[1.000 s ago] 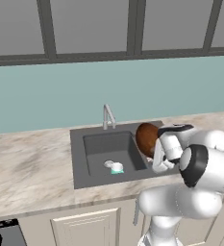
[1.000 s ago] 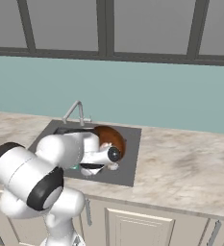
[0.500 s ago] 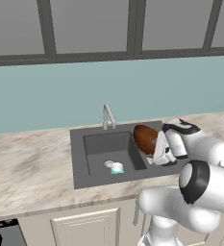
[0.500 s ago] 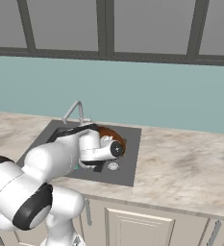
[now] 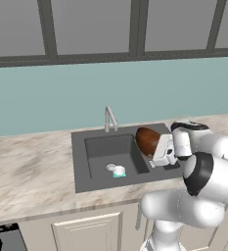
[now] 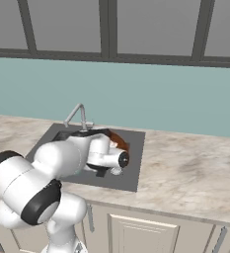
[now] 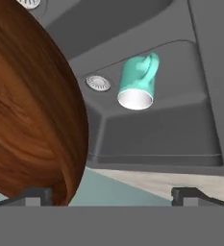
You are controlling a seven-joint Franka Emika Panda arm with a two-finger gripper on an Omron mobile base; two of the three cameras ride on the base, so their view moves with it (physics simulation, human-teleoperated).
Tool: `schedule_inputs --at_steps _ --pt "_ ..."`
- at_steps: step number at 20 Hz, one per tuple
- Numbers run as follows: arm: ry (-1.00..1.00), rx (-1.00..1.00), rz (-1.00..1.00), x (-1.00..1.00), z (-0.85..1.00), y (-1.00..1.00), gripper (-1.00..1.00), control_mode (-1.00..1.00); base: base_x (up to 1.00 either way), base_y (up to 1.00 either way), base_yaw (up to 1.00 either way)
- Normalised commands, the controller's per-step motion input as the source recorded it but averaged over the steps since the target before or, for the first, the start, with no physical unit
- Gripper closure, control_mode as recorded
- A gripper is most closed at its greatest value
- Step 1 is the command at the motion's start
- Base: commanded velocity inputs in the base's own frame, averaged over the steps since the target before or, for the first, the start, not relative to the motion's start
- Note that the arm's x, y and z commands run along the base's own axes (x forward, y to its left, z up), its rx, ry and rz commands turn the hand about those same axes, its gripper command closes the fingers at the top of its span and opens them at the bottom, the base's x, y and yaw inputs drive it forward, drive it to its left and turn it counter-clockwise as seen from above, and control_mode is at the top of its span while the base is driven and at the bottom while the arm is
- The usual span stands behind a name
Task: Place the mug in the left basin and the bowl in the right basin of the sink.
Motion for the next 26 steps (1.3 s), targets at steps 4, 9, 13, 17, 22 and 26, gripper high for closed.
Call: schedule_inputs --at_steps 4,9,13,17,22,26 --pt "0.0 0.28 0.0 0.44 0.0 0.03 -1.0 -1.0 0.0 0.0 0.0" --pt "0.0 0.26 0.01 0.32 0.14 0.19 -1.0 -1.0 0.0 0.0 0.0" --pt "-0.01 0.15 0.01 -0.01 0.62 0.23 -1.0 -1.0 0.0 0.0 0.0" --pt "-0.03 0.1 0.0 -0.03 0.71 0.22 -1.0 -1.0 0.0 0.0 0.0" --pt "-0.02 0.08 0.01 -0.03 0.55 0.33 -1.0 -1.0 0.0 0.0 0.0" --pt "-0.04 0.0 0.04 -0.18 0.73 0.16 -1.0 -1.0 0.0 0.0 0.0"
